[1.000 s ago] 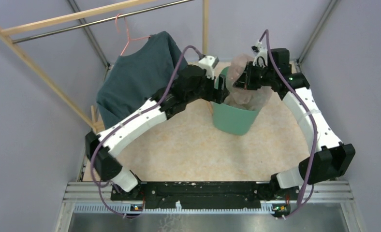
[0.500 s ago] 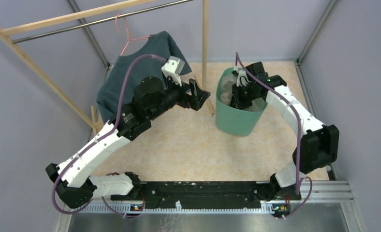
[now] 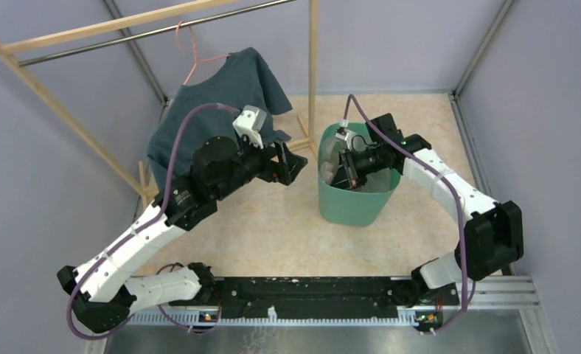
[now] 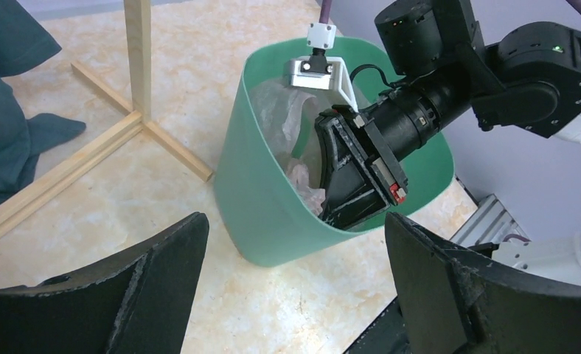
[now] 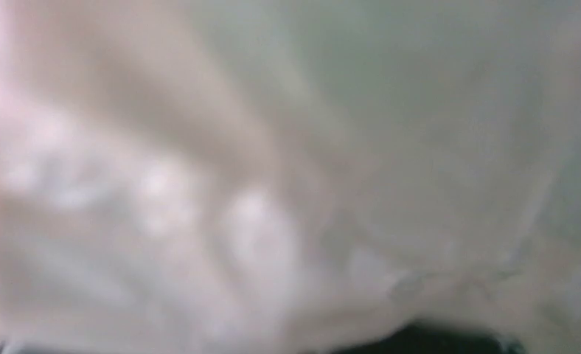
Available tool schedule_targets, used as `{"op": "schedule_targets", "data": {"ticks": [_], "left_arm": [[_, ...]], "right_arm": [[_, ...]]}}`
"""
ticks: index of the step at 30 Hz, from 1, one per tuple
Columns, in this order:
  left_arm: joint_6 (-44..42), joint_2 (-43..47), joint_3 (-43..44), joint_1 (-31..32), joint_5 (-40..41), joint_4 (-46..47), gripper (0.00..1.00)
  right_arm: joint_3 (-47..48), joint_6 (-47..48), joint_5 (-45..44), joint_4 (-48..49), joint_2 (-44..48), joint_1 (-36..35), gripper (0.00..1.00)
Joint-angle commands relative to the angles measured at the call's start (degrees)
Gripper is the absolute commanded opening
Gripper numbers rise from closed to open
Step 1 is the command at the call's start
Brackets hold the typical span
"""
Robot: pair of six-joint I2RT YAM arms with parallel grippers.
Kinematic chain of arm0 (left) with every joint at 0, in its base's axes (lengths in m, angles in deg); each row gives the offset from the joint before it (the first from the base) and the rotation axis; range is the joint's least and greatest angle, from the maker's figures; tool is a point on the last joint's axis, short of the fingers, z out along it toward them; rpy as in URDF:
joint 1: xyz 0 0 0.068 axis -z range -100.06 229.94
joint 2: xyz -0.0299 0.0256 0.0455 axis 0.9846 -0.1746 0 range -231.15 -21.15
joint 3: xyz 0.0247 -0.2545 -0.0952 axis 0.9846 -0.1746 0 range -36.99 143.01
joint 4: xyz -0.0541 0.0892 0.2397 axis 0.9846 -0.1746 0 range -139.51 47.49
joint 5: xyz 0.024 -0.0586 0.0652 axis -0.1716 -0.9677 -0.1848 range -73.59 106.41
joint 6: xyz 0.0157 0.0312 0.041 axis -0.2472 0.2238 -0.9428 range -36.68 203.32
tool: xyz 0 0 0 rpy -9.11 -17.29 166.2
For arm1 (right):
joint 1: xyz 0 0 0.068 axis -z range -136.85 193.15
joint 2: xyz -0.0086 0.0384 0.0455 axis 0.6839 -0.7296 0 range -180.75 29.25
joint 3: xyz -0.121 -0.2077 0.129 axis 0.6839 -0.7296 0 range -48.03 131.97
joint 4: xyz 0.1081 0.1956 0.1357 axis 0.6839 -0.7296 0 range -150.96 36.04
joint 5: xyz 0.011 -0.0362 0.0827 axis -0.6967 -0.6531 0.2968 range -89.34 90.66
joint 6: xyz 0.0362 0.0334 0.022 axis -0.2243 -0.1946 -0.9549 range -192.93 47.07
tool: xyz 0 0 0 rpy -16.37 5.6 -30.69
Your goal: Put the trash bags into the trash bin
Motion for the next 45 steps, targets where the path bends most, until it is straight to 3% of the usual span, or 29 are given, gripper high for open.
{"op": "schedule_targets", "data": {"ticks": [1, 6, 8, 15, 21, 25, 33, 38, 40, 43, 44, 45], "left_arm": [[2.19, 3.00, 0.28, -0.02, 0.16, -0.15, 0.95], [3.24, 2.71, 1.37, -0.02, -6.56, 1.90, 0.96], [3.91, 0.84, 2.55, -0.02, -11.77, 4.02, 0.96], [8.59, -7.42, 6.25, 0.04, -24.05, 12.76, 0.95], [16.62, -12.34, 9.07, 0.06, -19.83, 15.26, 0.93], [21.94, -15.19, 9.74, 0.04, -21.78, 19.91, 0.86], [23.69, -19.92, 11.65, 0.38, -21.26, 19.48, 0.78], [22.09, -22.87, 14.49, 0.35, -20.62, 18.92, 0.58], [21.46, -23.57, 14.99, 0.34, -19.92, 18.79, 0.43], [20.31, -23.26, 14.89, -0.01, -18.51, 17.49, 0.09], [20.02, -22.50, 14.49, -0.36, -17.95, 16.62, 0.01], [19.48, -21.49, 13.61, -0.70, -17.69, 16.36, 0.00]], "right_arm": [[3.08, -3.50, 8.84, 4.65, 2.81, -2.06, 0.00], [15.27, -3.23, -24.38, -8.49, 7.33, -2.09, 0.00], [17.53, -3.27, -28.92, -10.14, 9.74, -2.04, 0.00], [15.65, -5.99, -28.00, -5.61, 16.91, -2.06, 0.03], [10.40, -7.58, -24.06, 4.02, 22.65, -2.08, 0.06], [8.04, -8.22, -22.11, 7.51, 23.64, -2.09, 0.06], [5.93, -8.70, -21.36, 10.81, 24.90, -2.04, 0.06], [4.88, -8.47, -20.96, 10.83, 25.68, -2.08, 0.07], [4.37, -8.44, -21.02, 10.69, 26.20, -2.09, 0.09], [4.32, -8.00, -21.63, 9.85, 27.09, -2.09, 0.19], [4.65, -7.61, -22.79, 8.98, 27.43, -2.08, 0.25], [5.05, -7.24, -24.08, 8.18, 27.88, -2.07, 0.31]]}}
